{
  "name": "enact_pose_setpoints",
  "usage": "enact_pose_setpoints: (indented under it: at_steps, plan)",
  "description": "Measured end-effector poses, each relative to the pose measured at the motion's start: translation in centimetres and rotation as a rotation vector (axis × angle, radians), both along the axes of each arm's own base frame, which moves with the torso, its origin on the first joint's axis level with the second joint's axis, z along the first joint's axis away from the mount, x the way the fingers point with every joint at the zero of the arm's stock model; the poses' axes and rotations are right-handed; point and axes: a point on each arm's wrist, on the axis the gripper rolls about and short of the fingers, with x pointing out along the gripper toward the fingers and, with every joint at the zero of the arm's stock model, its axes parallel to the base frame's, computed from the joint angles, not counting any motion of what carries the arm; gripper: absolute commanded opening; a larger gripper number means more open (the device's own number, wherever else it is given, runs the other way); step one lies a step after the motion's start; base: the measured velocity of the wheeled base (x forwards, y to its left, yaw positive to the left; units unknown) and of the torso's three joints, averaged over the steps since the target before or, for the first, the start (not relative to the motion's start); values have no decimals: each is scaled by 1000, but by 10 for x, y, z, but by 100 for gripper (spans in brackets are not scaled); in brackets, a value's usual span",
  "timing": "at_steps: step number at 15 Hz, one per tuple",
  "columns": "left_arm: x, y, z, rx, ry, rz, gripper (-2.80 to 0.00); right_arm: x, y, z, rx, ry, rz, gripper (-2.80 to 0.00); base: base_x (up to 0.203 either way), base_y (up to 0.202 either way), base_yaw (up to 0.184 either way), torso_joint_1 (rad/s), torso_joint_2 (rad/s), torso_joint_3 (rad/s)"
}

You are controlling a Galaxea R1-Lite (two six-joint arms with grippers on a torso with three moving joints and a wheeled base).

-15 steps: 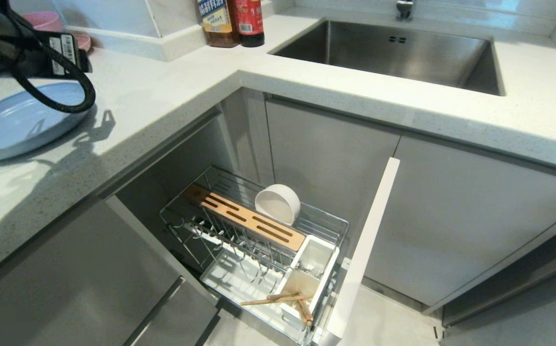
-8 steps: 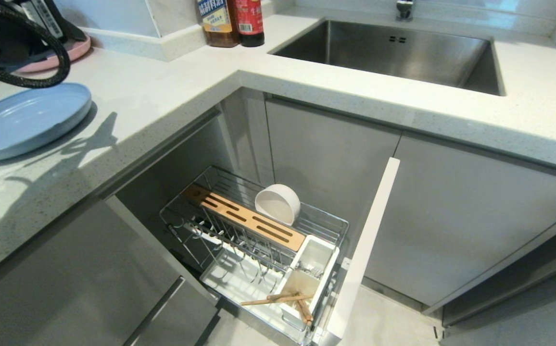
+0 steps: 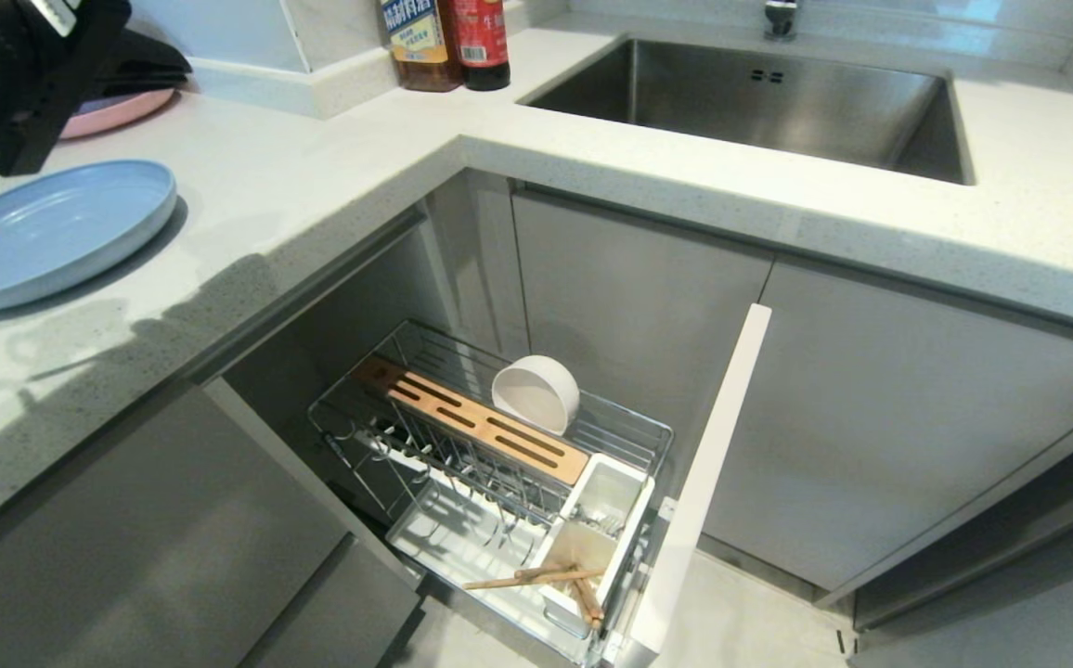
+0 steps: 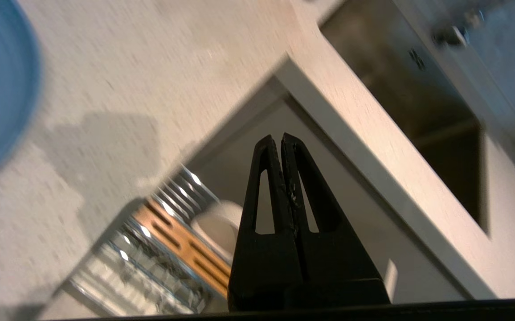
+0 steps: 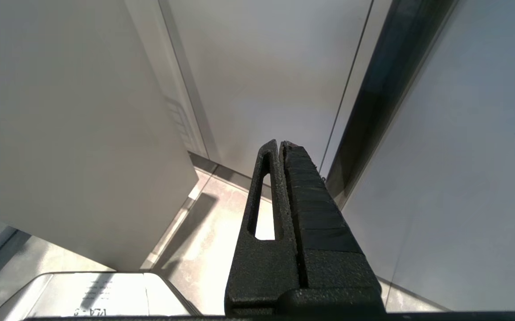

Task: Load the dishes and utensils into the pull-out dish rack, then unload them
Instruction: Take the bowl out of the cupboard

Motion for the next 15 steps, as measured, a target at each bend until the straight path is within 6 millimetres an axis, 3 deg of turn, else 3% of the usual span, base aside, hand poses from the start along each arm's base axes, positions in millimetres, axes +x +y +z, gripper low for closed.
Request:
enact_pose_setpoints:
  at_steps: [3, 7, 15]
  plan:
    - [-20, -16, -7, -14, 28, -211, -280, 0, 0, 0, 0, 0, 0, -280, 0, 0, 0, 0, 0, 0]
    - [-23, -40, -26, -68, 169, -308, -280, 0, 0, 0, 0, 0, 0, -280, 0, 0, 0, 0, 0, 0]
    - [17, -82, -85, 5, 446, -240, -280, 0, 0, 0, 0, 0, 0, -280, 0, 0, 0, 0, 0, 0]
